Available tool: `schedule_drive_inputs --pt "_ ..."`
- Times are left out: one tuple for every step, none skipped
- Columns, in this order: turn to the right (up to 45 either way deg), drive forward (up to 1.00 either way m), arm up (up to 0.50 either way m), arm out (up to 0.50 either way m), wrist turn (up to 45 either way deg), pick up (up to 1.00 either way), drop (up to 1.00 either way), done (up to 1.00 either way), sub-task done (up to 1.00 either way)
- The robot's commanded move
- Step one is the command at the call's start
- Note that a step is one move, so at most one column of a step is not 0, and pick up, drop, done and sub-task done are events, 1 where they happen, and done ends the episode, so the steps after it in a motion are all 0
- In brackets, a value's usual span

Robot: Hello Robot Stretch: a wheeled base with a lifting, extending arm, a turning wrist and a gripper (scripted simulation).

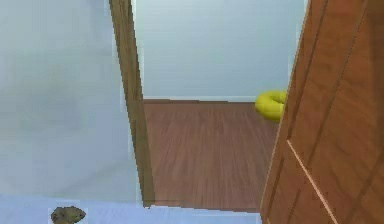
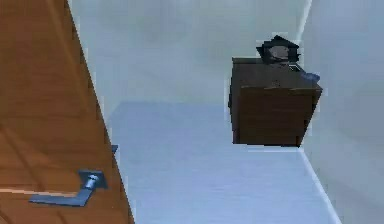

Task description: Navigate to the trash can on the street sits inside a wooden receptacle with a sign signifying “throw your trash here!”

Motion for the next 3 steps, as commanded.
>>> schedule_drive_inputs --pt "0.0 1.0 0.0 0.0 0.0 0.0 0.0 0.0 0.0" --pt "0.0 0.45 0.0 0.0 0.0 0.0 0.0 0.0 0.0" --pt "6.0 0.0 0.0 0.0 0.0 0.0 0.0 0.0 0.0"
